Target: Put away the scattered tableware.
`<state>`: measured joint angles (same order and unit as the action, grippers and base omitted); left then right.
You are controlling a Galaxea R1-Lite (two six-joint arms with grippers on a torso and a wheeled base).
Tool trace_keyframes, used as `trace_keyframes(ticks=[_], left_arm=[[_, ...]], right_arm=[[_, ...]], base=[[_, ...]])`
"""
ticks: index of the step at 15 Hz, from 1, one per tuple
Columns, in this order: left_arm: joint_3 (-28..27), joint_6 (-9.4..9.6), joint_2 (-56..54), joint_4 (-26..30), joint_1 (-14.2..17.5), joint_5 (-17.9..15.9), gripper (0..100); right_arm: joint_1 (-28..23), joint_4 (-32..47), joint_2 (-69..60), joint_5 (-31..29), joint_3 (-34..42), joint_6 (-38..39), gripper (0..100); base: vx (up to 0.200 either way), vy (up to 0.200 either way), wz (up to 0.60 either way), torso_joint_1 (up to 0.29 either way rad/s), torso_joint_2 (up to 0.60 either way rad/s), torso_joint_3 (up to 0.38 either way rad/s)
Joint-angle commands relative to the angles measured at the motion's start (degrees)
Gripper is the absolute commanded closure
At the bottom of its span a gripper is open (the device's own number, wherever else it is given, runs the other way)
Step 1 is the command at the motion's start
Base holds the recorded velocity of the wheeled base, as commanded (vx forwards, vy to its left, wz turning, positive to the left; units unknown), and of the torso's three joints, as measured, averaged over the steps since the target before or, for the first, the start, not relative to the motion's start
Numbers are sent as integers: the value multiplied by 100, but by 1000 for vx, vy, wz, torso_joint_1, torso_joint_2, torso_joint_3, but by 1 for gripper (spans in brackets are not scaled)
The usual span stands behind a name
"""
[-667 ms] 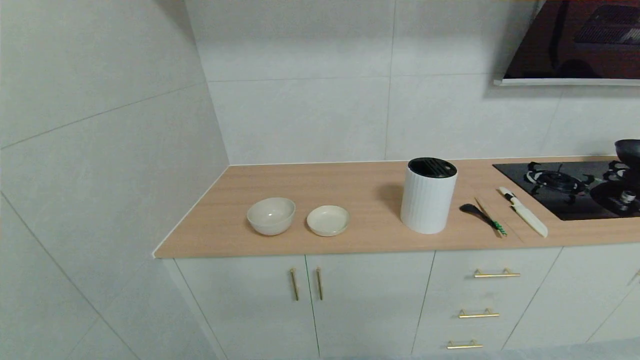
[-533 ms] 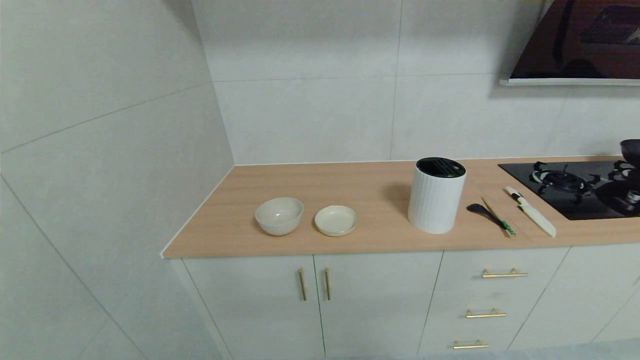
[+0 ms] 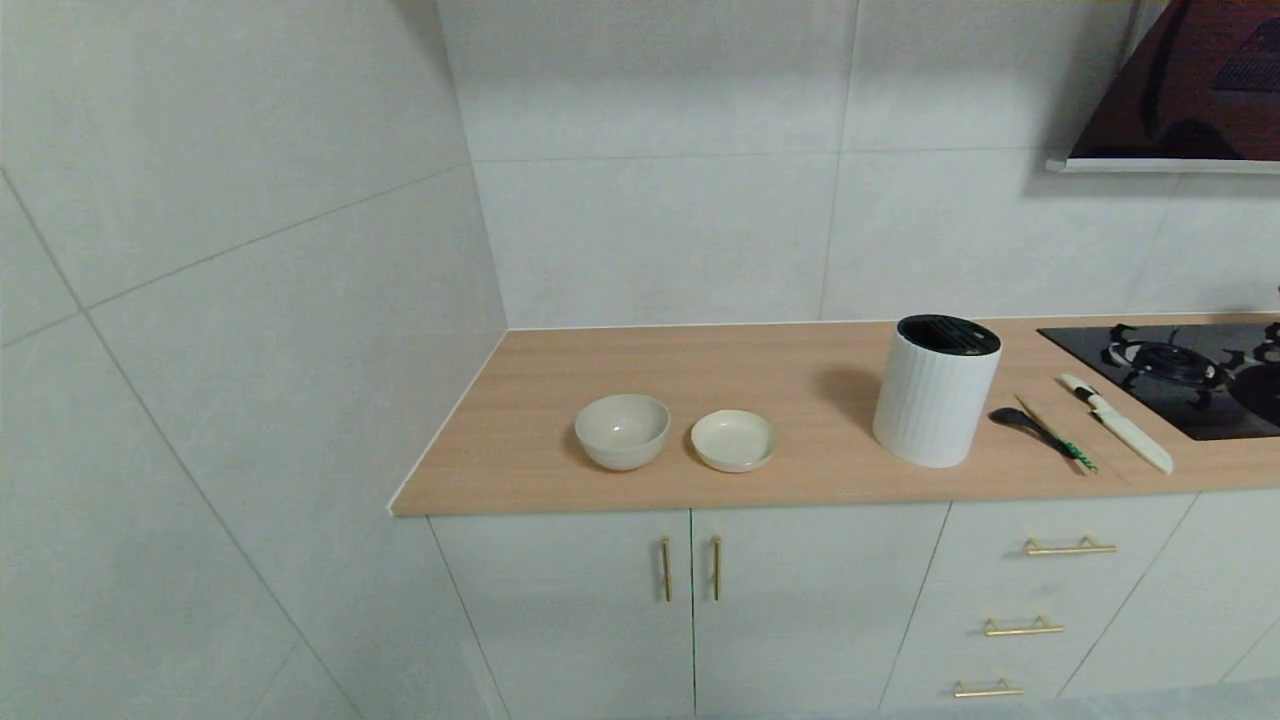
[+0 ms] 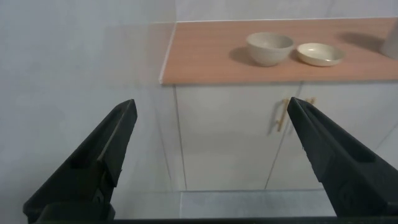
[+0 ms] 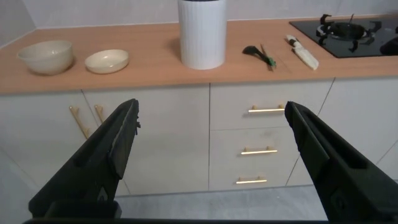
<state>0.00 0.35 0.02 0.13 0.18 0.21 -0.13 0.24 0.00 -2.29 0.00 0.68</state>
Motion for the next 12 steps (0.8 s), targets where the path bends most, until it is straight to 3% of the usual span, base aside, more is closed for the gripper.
trace_keyframes(ticks=[1,12], left_arm=[[0,0,-2,-5,-1,-3,0],[0,0,-2,-5,-1,-3,0]], right_arm=[[5,2,9,1,0,2,0],[5,2,0,1,0,11,0]], base=[[0,0,0,0,0,0],[0,0,0,-9,18,9]])
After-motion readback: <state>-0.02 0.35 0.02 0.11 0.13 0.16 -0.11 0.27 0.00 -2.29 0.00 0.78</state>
